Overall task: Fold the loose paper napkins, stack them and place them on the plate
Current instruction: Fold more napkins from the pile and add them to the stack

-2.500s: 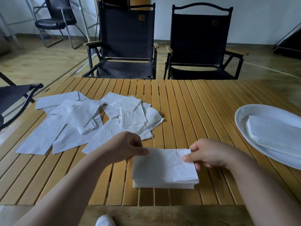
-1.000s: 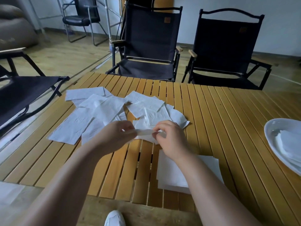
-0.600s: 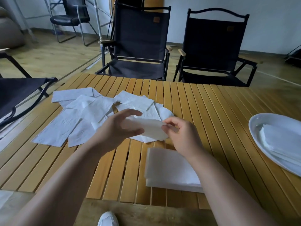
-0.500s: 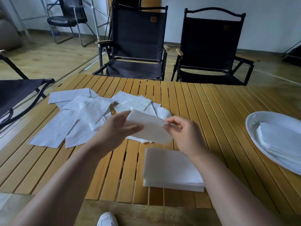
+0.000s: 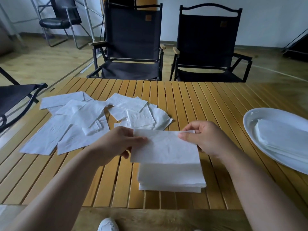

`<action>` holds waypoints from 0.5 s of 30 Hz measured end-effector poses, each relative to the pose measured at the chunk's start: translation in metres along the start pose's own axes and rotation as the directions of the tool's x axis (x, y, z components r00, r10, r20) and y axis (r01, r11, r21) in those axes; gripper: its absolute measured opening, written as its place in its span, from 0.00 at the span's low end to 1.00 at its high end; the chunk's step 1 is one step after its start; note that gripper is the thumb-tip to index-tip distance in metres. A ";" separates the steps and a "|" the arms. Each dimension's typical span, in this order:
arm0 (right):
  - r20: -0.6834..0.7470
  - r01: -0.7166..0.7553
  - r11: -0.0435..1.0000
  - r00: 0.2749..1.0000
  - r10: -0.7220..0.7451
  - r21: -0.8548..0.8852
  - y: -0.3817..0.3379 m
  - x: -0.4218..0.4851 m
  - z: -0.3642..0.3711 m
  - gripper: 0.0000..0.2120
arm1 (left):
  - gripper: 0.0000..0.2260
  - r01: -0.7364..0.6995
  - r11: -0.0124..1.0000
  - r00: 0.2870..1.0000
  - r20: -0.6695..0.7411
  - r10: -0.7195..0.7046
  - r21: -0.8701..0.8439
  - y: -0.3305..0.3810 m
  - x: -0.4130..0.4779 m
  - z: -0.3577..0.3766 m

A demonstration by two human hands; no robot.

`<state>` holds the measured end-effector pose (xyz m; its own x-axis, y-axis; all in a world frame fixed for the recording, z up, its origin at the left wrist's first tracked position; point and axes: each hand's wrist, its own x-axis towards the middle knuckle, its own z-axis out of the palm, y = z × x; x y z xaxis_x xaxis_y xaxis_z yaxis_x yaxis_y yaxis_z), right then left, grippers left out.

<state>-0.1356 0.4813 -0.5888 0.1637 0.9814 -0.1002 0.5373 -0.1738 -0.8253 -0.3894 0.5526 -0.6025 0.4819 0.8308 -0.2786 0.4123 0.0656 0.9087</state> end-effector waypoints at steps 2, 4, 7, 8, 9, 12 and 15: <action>0.102 -0.063 0.995 0.992 0.071 -0.079 0.001 -0.006 -0.006 0.07 | 0.11 0.036 0.994 0.999 0.032 -0.039 0.101 -0.001 0.000 0.002; 0.161 -0.096 0.983 0.980 0.121 -0.157 0.002 -0.009 -0.008 0.08 | 0.12 0.062 0.985 0.996 0.057 -0.072 0.162 -0.002 0.001 0.004; 0.208 -0.126 0.958 0.961 0.182 -0.256 0.003 -0.010 -0.010 0.07 | 0.14 0.086 0.959 0.985 0.122 -0.123 0.270 0.000 0.001 0.008; 0.215 -0.137 0.949 0.956 0.202 -0.284 0.003 -0.010 -0.009 0.07 | 0.15 0.086 0.947 0.981 0.140 -0.134 0.309 0.000 0.001 0.011; 0.218 -0.144 0.938 0.951 0.219 -0.317 0.003 -0.010 -0.009 0.07 | 0.15 0.081 0.936 0.978 0.153 -0.141 0.342 -0.001 0.002 0.013; 0.206 -0.160 0.901 0.944 0.260 -0.403 0.001 -0.009 -0.005 0.06 | 0.15 0.063 0.899 0.972 0.179 -0.155 0.433 -0.001 0.003 0.020; 0.179 -0.166 0.875 0.945 0.272 -0.455 0.001 -0.009 0.000 0.06 | 0.16 0.064 0.828 0.970 0.160 -0.183 0.556 -0.005 0.009 0.024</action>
<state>-0.1369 0.4723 -0.5883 0.1533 0.8950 -0.4188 0.8192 -0.3521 -0.4527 -0.3691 0.5464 -0.6169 0.5157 0.7055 -0.4861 0.8028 -0.1996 0.5619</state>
